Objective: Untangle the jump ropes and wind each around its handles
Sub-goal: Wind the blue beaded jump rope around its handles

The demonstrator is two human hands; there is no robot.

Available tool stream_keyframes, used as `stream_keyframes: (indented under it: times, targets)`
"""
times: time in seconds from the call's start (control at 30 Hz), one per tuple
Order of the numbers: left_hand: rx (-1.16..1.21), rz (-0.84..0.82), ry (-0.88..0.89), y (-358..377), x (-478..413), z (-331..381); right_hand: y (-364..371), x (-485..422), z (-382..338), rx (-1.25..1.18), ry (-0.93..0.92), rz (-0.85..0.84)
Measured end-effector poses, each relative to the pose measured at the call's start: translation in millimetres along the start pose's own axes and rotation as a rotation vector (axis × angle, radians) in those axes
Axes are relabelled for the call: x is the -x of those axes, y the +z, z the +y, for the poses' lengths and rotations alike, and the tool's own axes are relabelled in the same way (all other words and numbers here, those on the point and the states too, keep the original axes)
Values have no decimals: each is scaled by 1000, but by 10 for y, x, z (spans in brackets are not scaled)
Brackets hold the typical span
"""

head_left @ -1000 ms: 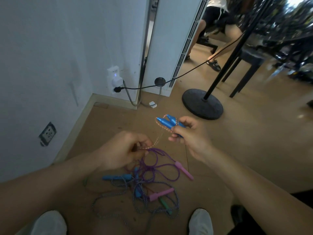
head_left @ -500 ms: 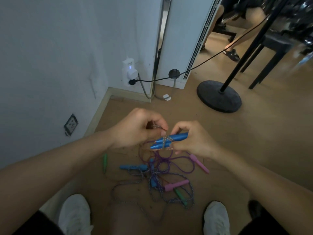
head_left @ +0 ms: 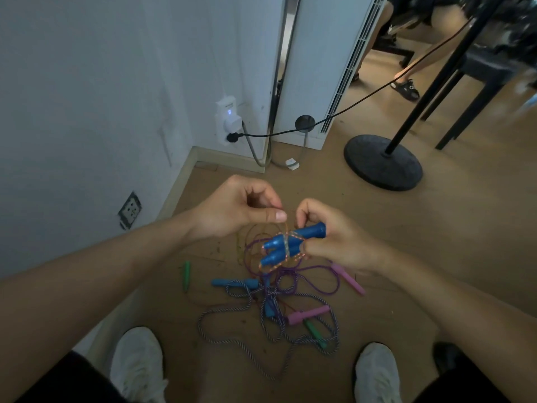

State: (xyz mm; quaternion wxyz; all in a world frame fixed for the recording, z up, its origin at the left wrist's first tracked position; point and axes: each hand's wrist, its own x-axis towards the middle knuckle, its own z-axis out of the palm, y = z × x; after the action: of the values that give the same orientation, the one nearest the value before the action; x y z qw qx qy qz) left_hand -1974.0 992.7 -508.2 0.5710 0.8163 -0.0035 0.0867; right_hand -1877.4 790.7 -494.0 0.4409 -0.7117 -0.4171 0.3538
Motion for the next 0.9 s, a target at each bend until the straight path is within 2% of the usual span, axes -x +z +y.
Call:
stream_keyframes:
  times: [0.13,0.2,0.33,0.43,0.57,0.73,0.83,0.9]
  targets:
    - [90,56,-75,-24,-12,-72,-40,-10,-35,-532,70,99]
    - [91,74,-101,-14,14,-118,-74,-9,-72,-720,88,136]
    - [65,144,-141,19,81,-247,-143,-20,-100,-891,139,325]
    - [-14,126,-131,74,118,-288,-199,-44,-79,-927,150,473]
    - [-319,-10,-25,197,190,-289,-201,-77,1,-839,123,561]
    - [-457,-121,147,349,223,-91,-141,-45,109,-498,0,604]
    - [-492,-104,234,285,183,74,-74,-15,138,-186,-60,531]
    - [-522,-84,238,192,144,119,-56,-1,117,-88,-70,421]
